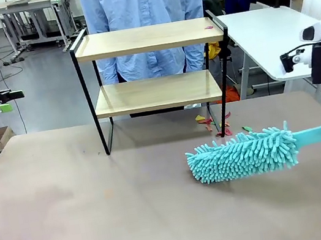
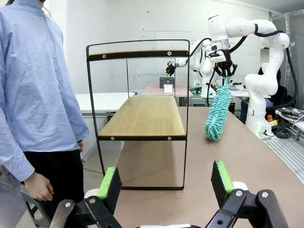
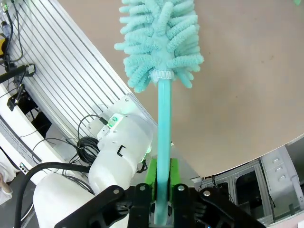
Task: Clean the shelf.
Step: Hand the Duster back to the human.
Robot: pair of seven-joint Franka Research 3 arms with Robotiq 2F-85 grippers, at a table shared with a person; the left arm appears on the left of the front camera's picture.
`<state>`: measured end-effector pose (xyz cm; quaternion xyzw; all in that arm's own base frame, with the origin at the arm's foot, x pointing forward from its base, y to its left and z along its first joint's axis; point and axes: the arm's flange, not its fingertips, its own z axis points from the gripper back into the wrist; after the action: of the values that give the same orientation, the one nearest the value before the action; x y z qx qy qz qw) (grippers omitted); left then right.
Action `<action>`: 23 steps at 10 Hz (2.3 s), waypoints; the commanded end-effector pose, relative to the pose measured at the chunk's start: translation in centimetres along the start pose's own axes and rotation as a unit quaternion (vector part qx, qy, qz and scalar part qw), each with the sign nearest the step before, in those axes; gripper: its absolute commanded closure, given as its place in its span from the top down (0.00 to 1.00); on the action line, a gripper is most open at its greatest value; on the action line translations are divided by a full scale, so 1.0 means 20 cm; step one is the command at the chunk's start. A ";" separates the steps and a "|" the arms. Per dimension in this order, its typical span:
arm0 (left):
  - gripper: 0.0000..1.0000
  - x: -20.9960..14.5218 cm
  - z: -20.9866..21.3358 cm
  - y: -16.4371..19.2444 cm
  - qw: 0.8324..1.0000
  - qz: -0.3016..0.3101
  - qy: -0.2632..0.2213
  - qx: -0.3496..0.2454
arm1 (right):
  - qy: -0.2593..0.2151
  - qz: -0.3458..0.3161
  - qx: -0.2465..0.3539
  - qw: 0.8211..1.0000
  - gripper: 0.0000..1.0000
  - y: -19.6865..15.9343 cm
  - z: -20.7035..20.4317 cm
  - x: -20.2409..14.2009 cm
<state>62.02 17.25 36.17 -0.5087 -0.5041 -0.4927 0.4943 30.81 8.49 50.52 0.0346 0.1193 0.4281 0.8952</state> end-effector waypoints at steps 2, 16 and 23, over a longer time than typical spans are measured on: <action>1.00 0.02 0.00 -0.01 1.000 -0.004 -0.001 0.001 | -0.001 -0.007 -0.003 1.000 0.13 0.00 0.02 0.01; 1.00 0.22 -0.42 -1.19 0.996 0.053 0.001 0.069 | -0.253 0.260 -0.075 0.929 0.13 -0.31 0.15 0.25; 1.00 0.17 -0.52 -1.18 0.997 0.042 0.024 0.058 | -0.249 0.282 -0.067 0.924 0.13 -0.28 0.10 0.27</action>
<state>38.61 9.34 40.13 -0.4946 -0.5033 -0.4383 0.5568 38.82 9.03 50.91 0.0917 -0.1276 0.6312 0.7596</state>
